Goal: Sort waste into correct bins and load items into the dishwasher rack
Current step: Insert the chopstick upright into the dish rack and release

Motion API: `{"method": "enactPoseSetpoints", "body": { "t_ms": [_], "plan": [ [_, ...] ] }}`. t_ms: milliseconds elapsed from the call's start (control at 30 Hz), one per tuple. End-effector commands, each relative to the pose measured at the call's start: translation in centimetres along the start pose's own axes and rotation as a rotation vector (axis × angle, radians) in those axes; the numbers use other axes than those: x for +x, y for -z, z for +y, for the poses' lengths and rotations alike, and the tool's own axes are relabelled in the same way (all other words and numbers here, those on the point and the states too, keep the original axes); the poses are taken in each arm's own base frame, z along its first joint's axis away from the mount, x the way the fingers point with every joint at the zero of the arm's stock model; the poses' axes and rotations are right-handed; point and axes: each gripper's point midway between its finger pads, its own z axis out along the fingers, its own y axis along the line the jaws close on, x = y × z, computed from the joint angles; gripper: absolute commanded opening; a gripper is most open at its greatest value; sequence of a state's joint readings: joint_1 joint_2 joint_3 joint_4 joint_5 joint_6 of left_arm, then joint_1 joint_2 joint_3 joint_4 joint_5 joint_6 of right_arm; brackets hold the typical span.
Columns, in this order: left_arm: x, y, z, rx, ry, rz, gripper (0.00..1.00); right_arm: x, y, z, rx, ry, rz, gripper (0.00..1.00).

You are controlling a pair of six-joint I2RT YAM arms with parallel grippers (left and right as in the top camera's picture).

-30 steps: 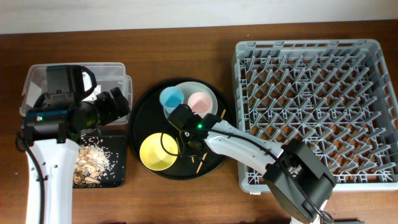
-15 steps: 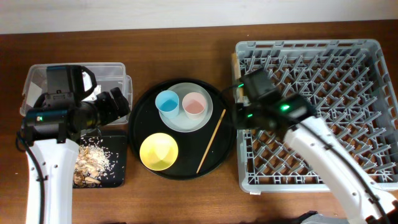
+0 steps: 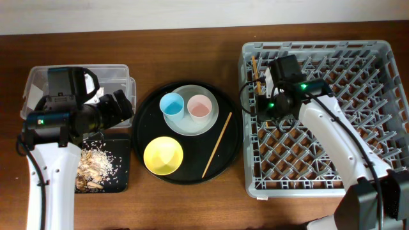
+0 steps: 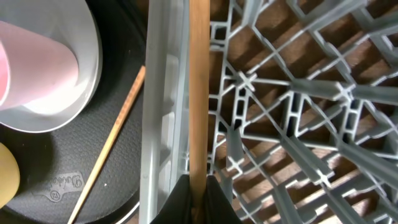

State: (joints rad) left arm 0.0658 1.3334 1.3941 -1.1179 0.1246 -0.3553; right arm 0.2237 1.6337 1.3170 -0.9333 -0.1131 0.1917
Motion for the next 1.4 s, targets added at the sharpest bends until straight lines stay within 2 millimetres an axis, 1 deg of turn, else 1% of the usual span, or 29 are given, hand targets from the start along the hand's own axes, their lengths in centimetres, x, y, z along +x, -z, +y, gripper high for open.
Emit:
{"method": "enactPoseSetpoints", "body": {
  "t_ms": [0, 167, 267, 300, 333, 400, 433, 500, 567, 700, 767, 867, 933, 1033, 1067, 1100, 1167, 1200, 1233, 1300, 1367],
  "plan": [
    [-0.2, 0.3, -0.2, 0.012, -0.012, -0.008, 0.99, -0.3, -0.2, 0.3, -0.016, 0.01, -0.001, 0.05],
    [-0.2, 0.3, -0.2, 0.012, -0.012, -0.008, 0.99, 0.3, -0.2, 0.5, -0.032, -0.056, 0.028, 0.05],
    [-0.2, 0.3, -0.2, 0.012, -0.012, -0.008, 0.99, 1.5, -0.2, 0.4, -0.023, -0.062, 0.073, 0.05],
    [-0.2, 0.3, -0.2, 0.012, -0.012, -0.008, 0.99, 1.7, -0.2, 0.5, -0.034, -0.063, 0.081, 0.05],
    [-0.2, 0.3, -0.2, 0.012, -0.012, -0.008, 0.99, 2.0, -0.2, 1.4, -0.084, -0.066, 0.097, 0.06],
    [-0.2, 0.3, -0.2, 0.012, -0.012, -0.008, 0.99, 2.2, -0.5, 1.3, -0.084, -0.066, 0.104, 0.07],
    [-0.2, 0.3, -0.2, 0.012, -0.012, -0.008, 0.99, 2.4, -0.6, 1.3, -0.084, -0.067, 0.106, 0.15],
    [-0.2, 0.3, -0.2, 0.012, -0.012, -0.008, 0.99, 2.6, -0.9, 1.2, -0.082, -0.067, 0.113, 0.22],
    [-0.2, 0.3, -0.2, 0.012, -0.012, -0.008, 0.99, 2.7, -1.1, 1.2, -0.082, -0.067, 0.113, 0.27],
    [-0.2, 0.3, -0.2, 0.012, -0.012, -0.008, 0.99, 2.6, -1.1, 1.4, -0.095, -0.067, 0.109, 0.27],
    [-0.2, 0.3, -0.2, 0.012, -0.012, -0.008, 0.99, 2.7, -1.0, 2.4, -0.155, -0.068, 0.115, 0.26],
    [-0.2, 0.3, -0.2, 0.012, -0.012, -0.008, 0.99, 2.0, -0.2, 3.0, -0.181, -0.061, 0.086, 0.26],
    [-0.2, 0.3, -0.2, 0.012, -0.012, -0.008, 0.99, 2.0, -0.2, 3.0, -0.181, -0.059, 0.085, 0.26],
    [-0.2, 0.3, -0.2, 0.012, -0.012, -0.008, 0.99, 2.1, -1.0, 4.4, -0.176, 0.001, 0.064, 0.26],
    [-0.2, 0.3, -0.2, 0.012, -0.012, -0.008, 0.99, 2.0, -1.5, 3.6, -0.075, 0.033, 0.035, 0.26],
    [-0.2, 0.3, -0.2, 0.012, -0.012, -0.008, 0.99, 1.8, -1.6, 2.8, 0.0, 0.045, 0.017, 0.27],
    [-0.2, 0.3, -0.2, 0.012, -0.012, -0.008, 0.99, 1.6, -1.7, 2.7, 0.011, 0.047, 0.007, 0.26],
    [-0.2, 0.3, -0.2, 0.012, -0.012, -0.008, 0.99, 1.1, -1.6, 2.2, 0.039, 0.048, -0.013, 0.26],
    [-0.2, 0.3, -0.2, 0.012, -0.012, -0.008, 0.99, 1.0, -1.6, 2.3, 0.036, 0.048, -0.018, 0.27],
    [-0.2, 0.3, -0.2, 0.012, -0.012, -0.008, 0.99, 1.5, -1.9, 2.2, 0.035, 0.029, -0.006, 0.26],
    [-0.2, 0.3, -0.2, 0.012, -0.012, -0.008, 0.99, 2.3, -2.7, 2.0, 0.036, 0.021, 0.014, 0.26]
  ]
}}
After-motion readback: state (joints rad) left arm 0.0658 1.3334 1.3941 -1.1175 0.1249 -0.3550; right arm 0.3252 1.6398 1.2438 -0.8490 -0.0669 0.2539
